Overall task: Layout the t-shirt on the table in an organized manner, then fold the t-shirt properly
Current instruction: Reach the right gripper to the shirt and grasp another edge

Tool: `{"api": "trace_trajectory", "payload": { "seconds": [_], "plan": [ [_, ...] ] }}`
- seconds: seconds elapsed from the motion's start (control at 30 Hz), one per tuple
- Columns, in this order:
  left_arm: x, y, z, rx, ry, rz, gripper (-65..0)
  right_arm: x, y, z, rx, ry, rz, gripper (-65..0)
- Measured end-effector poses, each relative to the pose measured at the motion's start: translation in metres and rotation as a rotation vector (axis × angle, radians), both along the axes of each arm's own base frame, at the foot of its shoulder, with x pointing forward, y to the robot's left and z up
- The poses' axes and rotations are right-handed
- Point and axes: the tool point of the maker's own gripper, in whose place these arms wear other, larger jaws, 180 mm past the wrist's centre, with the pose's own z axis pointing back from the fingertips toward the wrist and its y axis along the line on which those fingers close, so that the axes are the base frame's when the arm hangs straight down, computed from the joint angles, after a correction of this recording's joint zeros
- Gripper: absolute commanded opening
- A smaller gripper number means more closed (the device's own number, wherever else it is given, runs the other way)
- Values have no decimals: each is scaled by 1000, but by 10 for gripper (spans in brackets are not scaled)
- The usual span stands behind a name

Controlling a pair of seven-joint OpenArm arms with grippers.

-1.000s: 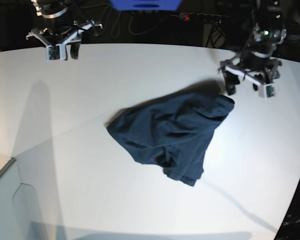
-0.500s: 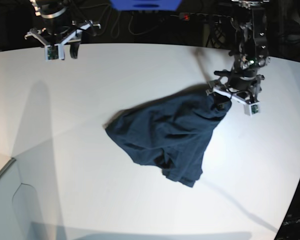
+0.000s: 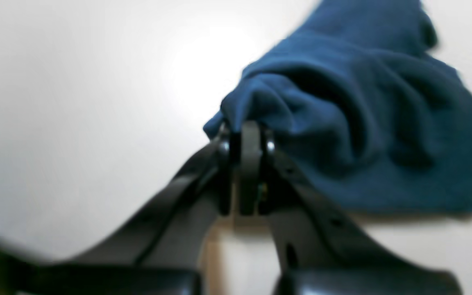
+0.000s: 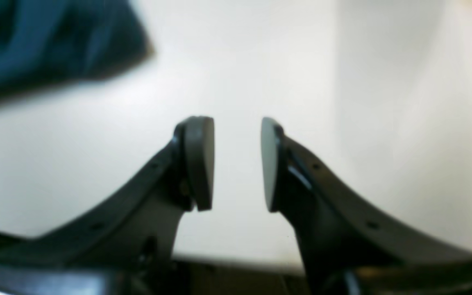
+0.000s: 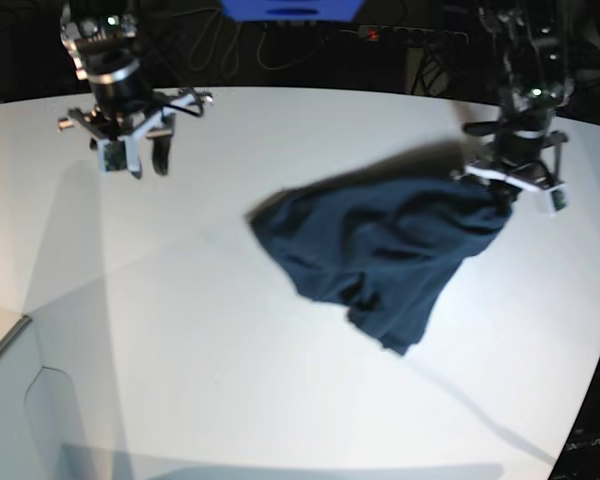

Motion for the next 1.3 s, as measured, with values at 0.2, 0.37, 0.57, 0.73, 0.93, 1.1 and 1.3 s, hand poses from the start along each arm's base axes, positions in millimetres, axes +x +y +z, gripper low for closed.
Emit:
{"api": "trace_trajectory", "payload": {
  "seconds": [0.2,0.37,0.57,0.73,0.93,1.1,1.3],
  "plan": [
    [1,9,2,14,-21,-60,-649,51,62,20,67,-11,125,-364],
    [-9,12,-12,0,12,-95,-649,54,113,-10,86,117,236,-344],
    [-24,23,-32,-19,67,-62,-649,65,154,-37,54,171,357,-343],
    [-29,27,-35,-17,79,-55,-649,96,153,-42,19,166,348,-343],
    [-30,25,-37,-22,83,-57,-649,107,154,-71,-11,242,345,-327],
    [-31,25,-37,-21,83,-57,-649,94,157,-103,-8,297,347,-331],
    [-31,25,-37,-22,84,-58,-649,92,156,-116,-11,299,347,-454]
  ]
}}
